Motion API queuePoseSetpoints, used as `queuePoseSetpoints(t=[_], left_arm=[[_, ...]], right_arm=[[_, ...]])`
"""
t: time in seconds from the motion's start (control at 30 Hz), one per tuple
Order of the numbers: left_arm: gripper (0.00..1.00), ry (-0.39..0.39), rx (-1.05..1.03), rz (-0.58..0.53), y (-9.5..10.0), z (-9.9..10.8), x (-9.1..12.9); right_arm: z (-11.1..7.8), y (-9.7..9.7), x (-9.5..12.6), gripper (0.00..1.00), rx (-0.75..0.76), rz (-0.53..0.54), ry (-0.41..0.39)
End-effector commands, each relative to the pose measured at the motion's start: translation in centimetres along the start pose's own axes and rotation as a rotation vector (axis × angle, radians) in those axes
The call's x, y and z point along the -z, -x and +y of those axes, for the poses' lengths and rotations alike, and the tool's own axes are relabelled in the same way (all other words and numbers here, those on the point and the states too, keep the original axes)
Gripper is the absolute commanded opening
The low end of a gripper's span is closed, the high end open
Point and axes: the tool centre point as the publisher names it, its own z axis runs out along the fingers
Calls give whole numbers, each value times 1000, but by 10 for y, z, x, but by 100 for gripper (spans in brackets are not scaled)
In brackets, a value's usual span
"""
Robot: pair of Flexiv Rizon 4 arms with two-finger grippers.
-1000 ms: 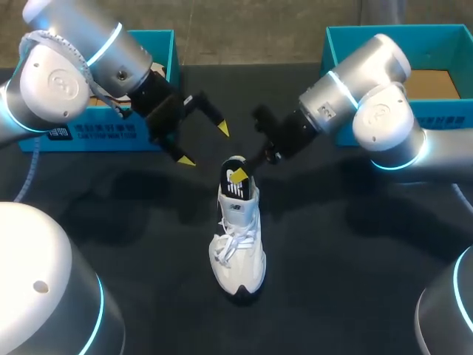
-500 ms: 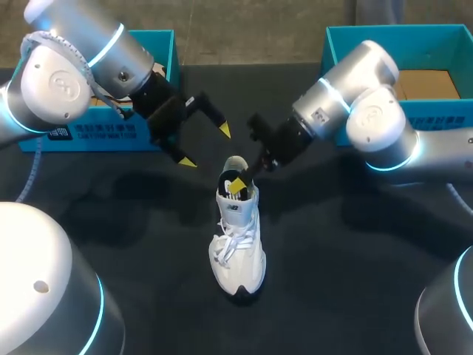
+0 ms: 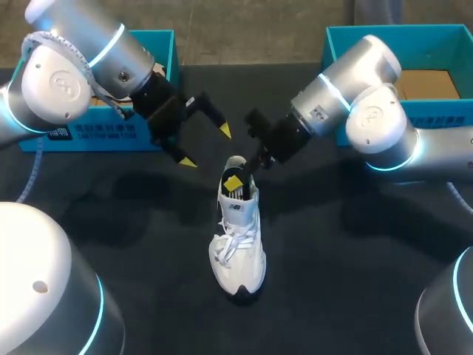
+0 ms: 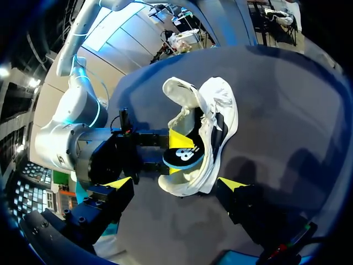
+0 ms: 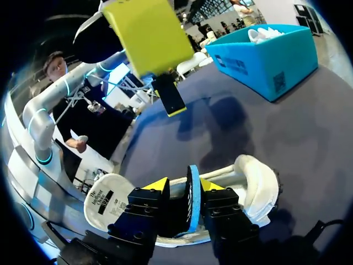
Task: Take the shoe out of the shoebox, open the shoe tongue, remove and reinsert the insole, then place the shoe into the shoebox
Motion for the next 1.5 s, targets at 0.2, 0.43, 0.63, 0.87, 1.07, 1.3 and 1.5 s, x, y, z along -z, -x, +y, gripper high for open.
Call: queuePoseSetpoints(t=[0.2,0.43,0.63,0.87,1.07,1.3,1.5], left_arm=[[100,-3,-5,-1,-1,0,1],[100,-4,3,-10,-5,3,8],[100,8,8,-26,-10,8,25],[100,-1,14,-29,-16,14,50],[100,4,18,-24,-28,22,78],[100,4,41,-17,-40,29,111],[100,34,80,9,-52,41,134]], right_arm=[[11,-10,11,40,28,-45,1],[21,-7,21,43,57,-72,32],[27,-4,35,43,62,-109,103],[30,-2,48,13,16,-184,192],[31,3,49,0,-82,-265,190],[26,5,57,0,-215,-424,197],[32,-1,60,0,-299,-535,109]])
